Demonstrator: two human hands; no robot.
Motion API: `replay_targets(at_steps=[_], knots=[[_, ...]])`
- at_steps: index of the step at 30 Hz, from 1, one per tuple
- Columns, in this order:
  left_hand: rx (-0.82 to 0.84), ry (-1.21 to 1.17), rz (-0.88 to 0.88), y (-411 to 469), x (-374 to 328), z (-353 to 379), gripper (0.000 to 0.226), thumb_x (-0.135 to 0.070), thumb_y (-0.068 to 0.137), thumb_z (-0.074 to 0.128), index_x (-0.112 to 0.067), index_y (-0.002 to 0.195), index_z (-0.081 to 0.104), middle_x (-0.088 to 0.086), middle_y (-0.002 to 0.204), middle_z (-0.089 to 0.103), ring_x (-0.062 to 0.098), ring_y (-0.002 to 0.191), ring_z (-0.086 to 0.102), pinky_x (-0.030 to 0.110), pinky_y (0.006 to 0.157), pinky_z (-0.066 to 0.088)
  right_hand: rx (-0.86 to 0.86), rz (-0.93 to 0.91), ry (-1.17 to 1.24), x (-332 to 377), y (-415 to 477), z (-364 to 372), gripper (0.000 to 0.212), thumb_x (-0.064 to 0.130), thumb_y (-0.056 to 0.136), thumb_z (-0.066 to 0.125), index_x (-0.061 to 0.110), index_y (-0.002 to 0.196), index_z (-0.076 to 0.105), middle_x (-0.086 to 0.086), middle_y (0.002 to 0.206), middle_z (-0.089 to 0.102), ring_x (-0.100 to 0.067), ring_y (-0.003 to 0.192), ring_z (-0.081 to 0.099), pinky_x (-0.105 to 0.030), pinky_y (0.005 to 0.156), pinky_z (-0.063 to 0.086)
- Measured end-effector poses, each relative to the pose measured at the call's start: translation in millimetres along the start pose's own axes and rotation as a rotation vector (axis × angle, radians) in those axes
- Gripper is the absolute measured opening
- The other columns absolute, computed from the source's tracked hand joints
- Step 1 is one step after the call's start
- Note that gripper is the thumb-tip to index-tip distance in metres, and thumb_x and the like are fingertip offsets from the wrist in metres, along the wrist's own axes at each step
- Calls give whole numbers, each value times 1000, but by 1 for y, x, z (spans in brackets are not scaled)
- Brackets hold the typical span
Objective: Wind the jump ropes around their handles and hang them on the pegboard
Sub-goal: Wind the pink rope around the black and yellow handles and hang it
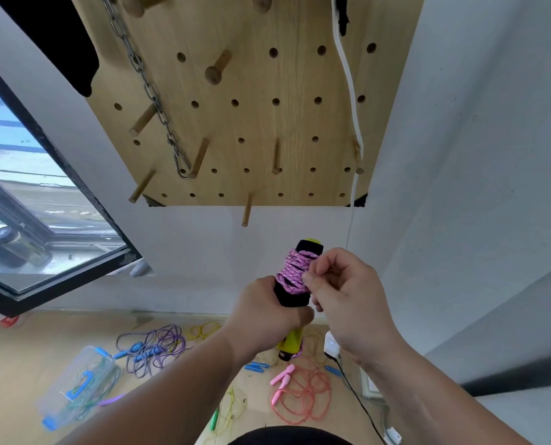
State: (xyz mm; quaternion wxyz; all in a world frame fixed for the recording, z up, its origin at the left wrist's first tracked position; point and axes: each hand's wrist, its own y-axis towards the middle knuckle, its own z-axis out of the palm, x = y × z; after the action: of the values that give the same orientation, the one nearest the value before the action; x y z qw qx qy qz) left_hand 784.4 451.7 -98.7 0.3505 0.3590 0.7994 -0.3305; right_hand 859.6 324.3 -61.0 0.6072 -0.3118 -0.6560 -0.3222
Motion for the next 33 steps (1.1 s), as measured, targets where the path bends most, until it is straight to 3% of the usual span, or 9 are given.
replay_targets(at_steps=[4,7,10,13,17,24,28,33], knots=[[-36,502,54,-7,-1,0,37,-55,60,71,-30,81,53,-9,70,62,8,63,60,27,51,45,52,-188,-217,11,3,-3,32,3,90,69,29,76,56,12,66,58,-6,59,52,-15,58,42],[-84,651,92,-14,-3,-3,40,-56,64,66,-31,89,49,-11,73,58,10,67,59,25,52,41,36,-183,-299,9,12,-14,20,10,91,70,29,92,64,15,76,62,-7,66,57,-17,63,47],[-127,754,111,-17,-6,-13,41,-59,67,62,-31,94,48,-11,75,57,13,70,60,27,57,47,108,-121,-341,0,16,-22,20,21,86,79,29,102,71,13,78,64,-6,70,61,-18,67,51],[-133,843,106,-17,-8,-22,42,-63,67,59,-33,95,47,-11,76,56,13,72,59,28,59,46,183,-171,-520,-7,18,-22,16,31,77,85,29,89,76,14,77,62,-4,80,60,-12,67,44],[-140,886,56,-16,-11,-34,38,-60,69,57,-32,93,46,-9,75,52,16,76,57,31,67,39,334,-257,-657,-5,31,-21,12,36,79,83,30,82,73,14,78,60,-6,83,58,-14,66,42],[-215,993,46,-14,2,-75,30,-51,76,53,-33,99,45,-11,86,47,16,81,50,33,73,37,475,-126,-902,23,61,10,27,52,83,74,27,77,64,9,74,61,-6,69,55,-21,63,45],[-220,981,30,-8,21,-105,28,-44,75,53,-32,94,36,-9,82,48,19,79,52,34,68,32,563,-56,-841,35,72,45,27,48,89,69,26,75,63,7,73,61,-3,62,51,-22,61,44],[-36,1083,225,11,43,-132,28,-29,82,57,-25,105,44,3,106,62,30,102,59,39,75,33,396,-44,-502,58,85,106,27,38,101,55,20,81,60,8,72,67,2,54,54,-14,55,38]])
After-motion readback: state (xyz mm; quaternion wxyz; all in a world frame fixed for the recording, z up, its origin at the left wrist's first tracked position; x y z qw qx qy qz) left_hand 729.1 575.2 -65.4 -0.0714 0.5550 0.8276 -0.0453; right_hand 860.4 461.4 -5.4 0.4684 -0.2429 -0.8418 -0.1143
